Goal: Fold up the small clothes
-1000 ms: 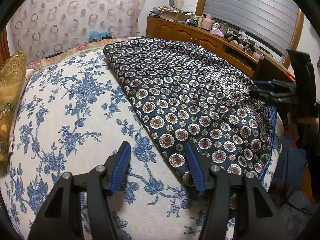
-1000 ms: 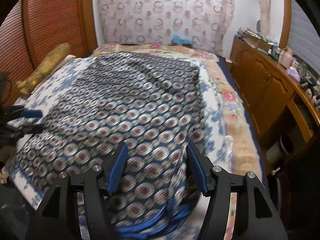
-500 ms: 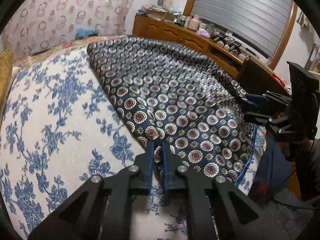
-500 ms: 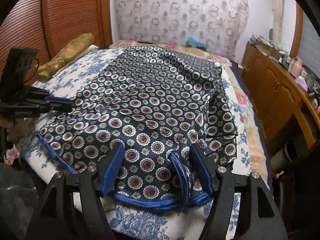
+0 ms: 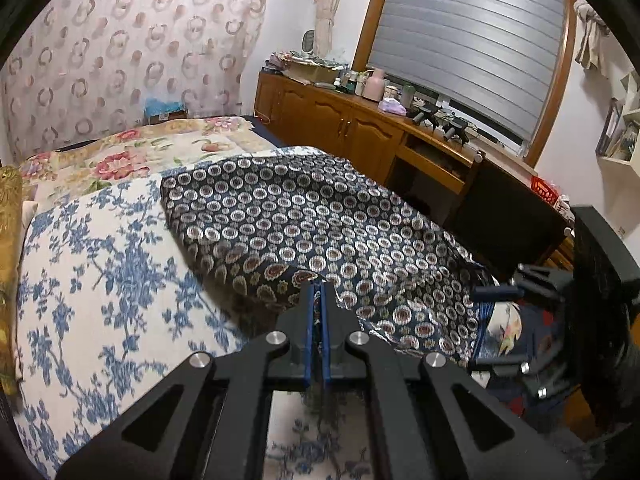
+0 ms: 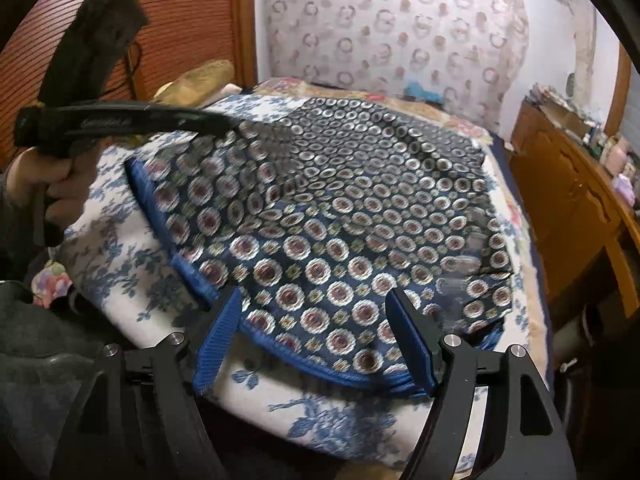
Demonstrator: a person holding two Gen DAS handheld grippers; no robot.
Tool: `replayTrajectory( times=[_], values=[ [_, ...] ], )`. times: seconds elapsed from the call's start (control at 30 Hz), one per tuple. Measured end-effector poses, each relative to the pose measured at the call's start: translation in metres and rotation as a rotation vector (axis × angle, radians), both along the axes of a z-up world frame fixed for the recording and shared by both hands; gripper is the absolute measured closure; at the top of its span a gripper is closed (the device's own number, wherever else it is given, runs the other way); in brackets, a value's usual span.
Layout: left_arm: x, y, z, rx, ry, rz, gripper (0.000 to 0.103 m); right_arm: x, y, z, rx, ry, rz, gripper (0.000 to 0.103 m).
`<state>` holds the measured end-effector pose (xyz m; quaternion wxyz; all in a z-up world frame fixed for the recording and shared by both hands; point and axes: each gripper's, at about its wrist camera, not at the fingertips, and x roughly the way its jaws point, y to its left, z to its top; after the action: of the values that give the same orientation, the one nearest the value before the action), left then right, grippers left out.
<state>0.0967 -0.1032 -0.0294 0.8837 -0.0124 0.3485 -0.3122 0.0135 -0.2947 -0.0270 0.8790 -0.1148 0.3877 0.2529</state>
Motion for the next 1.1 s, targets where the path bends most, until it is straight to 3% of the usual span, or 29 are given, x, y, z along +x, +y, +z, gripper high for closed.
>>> replayTrajectory(
  times=[0.33, 0.6, 0.63, 0.73, 0.77, 0.87, 1.1],
  values=[
    [0.015, 0.004, 0.001, -0.021, 0.006, 0.052, 0.102, 0.002, -0.005, -0.023, -0.061, 0.038, 0.043, 0.026],
    [0.015, 0.01, -0.006, -0.024, 0.011, 0.074, 0.102, 0.026, -0.027, -0.029, -0.066, 0.028, -0.045, 0.028],
    [0.015, 0.011, -0.005, -0.027, 0.01, 0.078, 0.102, 0.029, -0.03, -0.028, -0.058, 0.027, -0.042, 0.032],
    [0.017, 0.014, -0.003, -0.032, 0.008, 0.087, 0.102, 0.046, -0.038, -0.018, -0.001, 0.014, -0.025, 0.071],
    [0.018, 0.014, -0.003, -0.03, 0.005, 0.089, 0.102, 0.052, -0.04, -0.015, 0.013, 0.01, -0.028, 0.09],
    [0.023, 0.014, 0.001, -0.011, -0.014, 0.099, 0.102, 0.067, -0.039, 0.001, 0.015, -0.039, -0.023, 0.097],
    [0.046, 0.02, 0.006, -0.019, -0.01, 0.133, 0.102, 0.116, -0.034, 0.038, 0.045, -0.139, -0.042, 0.099]
  ],
)
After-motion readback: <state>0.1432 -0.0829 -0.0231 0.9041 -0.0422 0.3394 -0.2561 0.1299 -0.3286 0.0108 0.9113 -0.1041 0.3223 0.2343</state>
